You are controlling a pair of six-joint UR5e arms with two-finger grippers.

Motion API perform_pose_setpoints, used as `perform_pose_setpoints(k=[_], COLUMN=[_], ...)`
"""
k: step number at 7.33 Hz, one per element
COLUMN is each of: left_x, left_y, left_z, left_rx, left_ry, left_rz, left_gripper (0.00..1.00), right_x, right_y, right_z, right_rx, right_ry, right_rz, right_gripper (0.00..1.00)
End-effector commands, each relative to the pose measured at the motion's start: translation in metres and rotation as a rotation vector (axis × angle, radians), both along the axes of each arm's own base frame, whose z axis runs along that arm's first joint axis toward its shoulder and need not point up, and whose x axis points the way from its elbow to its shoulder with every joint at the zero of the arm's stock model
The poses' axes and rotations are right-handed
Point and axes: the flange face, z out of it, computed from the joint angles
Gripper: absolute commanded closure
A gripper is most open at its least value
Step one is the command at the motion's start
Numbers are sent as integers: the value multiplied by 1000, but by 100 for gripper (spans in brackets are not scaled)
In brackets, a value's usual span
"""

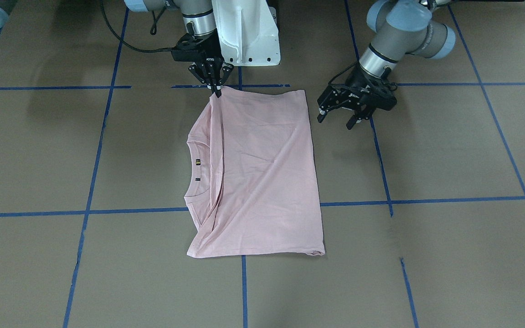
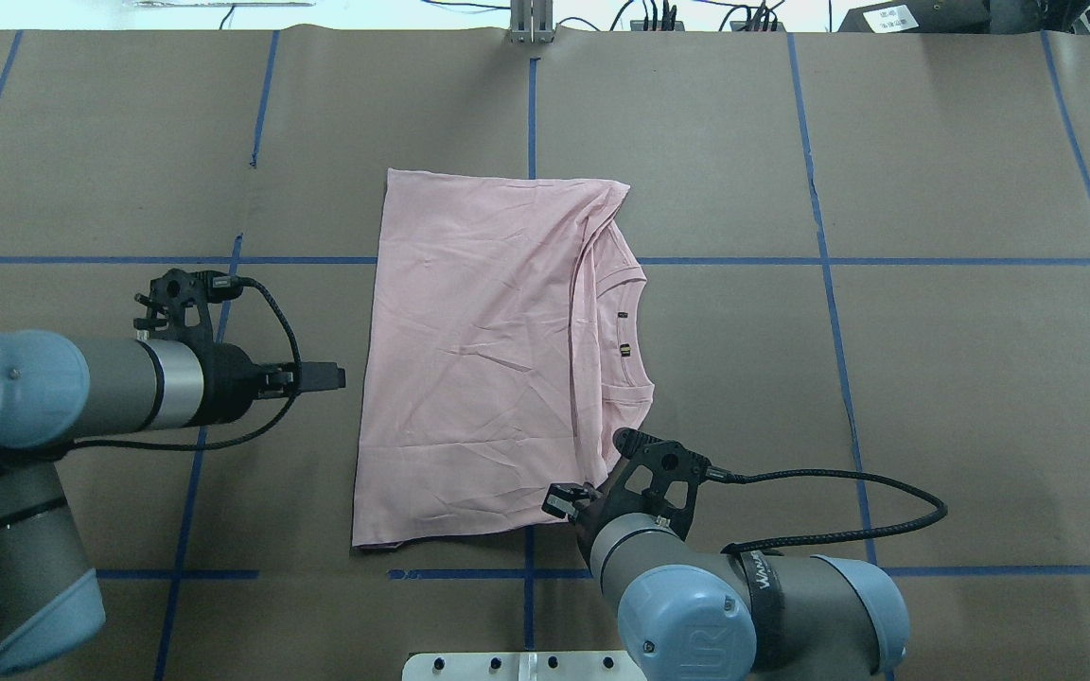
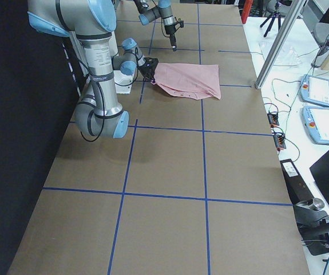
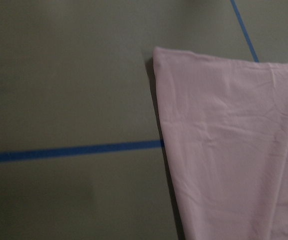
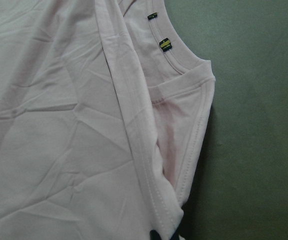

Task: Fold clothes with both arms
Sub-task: 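Lower the left gripper to the shirt edge nearest the robot while the right gripper holds, then grasp the near edge of the shirt with both grippers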

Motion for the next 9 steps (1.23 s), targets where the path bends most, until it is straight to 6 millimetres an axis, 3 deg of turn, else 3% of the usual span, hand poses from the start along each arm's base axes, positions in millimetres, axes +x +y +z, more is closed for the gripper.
perform_pose_setpoints(k=[1,2,3,5,7,9], left_x=[52,69,82,92,92,84], left_y=[78,97,107,113,114,116], left_z=[-3,-4,-13,-22,-22,-26], left_rx=[-186,-243,-272,-276,-274,-276], left_ry=[22,-3,-11,-38,-41,-108], left_rz=[-62,-84,-84,-74,-69,-65], left_gripper=[28,43,48,48,48,42], right_x=[1,1,1,1,1,0], right_y=[-1,-1,-1,-1,-1,0], right_z=[-1,-1,-1,0,0,0], right_rx=[1,1,1,0,-1,-1], right_ry=[-1,-1,-1,0,0,0], right_rz=[2,2,2,2,3,1], right_gripper=[100,100,100,100,100,100])
